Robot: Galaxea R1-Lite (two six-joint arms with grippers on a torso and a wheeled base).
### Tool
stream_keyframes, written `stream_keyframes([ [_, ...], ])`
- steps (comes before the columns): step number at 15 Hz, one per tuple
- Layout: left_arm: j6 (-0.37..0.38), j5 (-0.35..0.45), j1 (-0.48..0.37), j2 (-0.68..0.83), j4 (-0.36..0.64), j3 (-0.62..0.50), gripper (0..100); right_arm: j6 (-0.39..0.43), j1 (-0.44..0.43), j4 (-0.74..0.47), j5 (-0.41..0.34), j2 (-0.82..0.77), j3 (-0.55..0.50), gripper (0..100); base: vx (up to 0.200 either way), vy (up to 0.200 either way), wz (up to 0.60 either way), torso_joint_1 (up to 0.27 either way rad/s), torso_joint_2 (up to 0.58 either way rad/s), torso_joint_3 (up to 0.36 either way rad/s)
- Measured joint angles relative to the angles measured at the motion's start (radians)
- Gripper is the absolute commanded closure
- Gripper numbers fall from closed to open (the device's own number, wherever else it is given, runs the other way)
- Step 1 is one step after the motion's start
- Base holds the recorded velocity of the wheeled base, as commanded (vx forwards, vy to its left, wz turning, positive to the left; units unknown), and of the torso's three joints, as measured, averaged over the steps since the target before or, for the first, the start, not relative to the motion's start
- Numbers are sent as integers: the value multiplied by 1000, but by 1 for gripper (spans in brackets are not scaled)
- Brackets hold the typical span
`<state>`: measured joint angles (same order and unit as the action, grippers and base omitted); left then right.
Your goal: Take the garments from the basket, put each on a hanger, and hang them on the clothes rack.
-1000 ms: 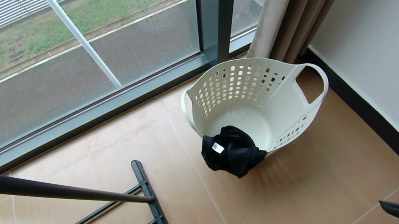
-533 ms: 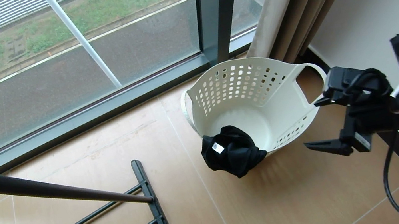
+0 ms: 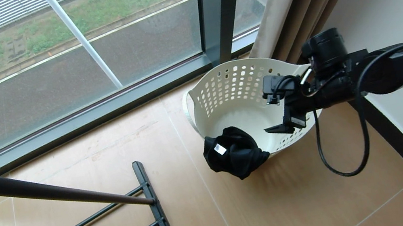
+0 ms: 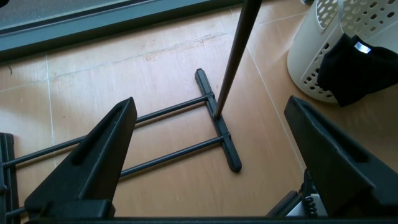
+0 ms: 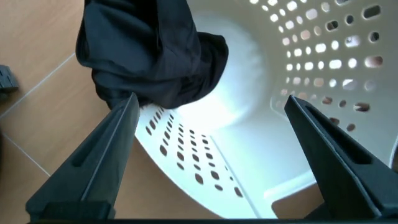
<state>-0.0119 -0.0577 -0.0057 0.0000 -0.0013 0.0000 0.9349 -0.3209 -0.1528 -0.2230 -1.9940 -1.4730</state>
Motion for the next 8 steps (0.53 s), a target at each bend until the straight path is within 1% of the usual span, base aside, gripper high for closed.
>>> stream_keyframes([
  [3, 0, 0, 0, 0, 0, 0, 0, -1, -39, -9, 5, -93, -80, 0, 0, 0, 0, 0, 0, 0],
  [6, 0, 0, 0, 0, 0, 0, 0, -1, -54, -11, 29, -165, -163, 0, 0, 0, 0, 0, 0, 0],
  [8, 0, 0, 0, 0, 0, 0, 0, 0, -59, -39, 34, -211, -216, 0, 0, 0, 0, 0, 0, 0],
])
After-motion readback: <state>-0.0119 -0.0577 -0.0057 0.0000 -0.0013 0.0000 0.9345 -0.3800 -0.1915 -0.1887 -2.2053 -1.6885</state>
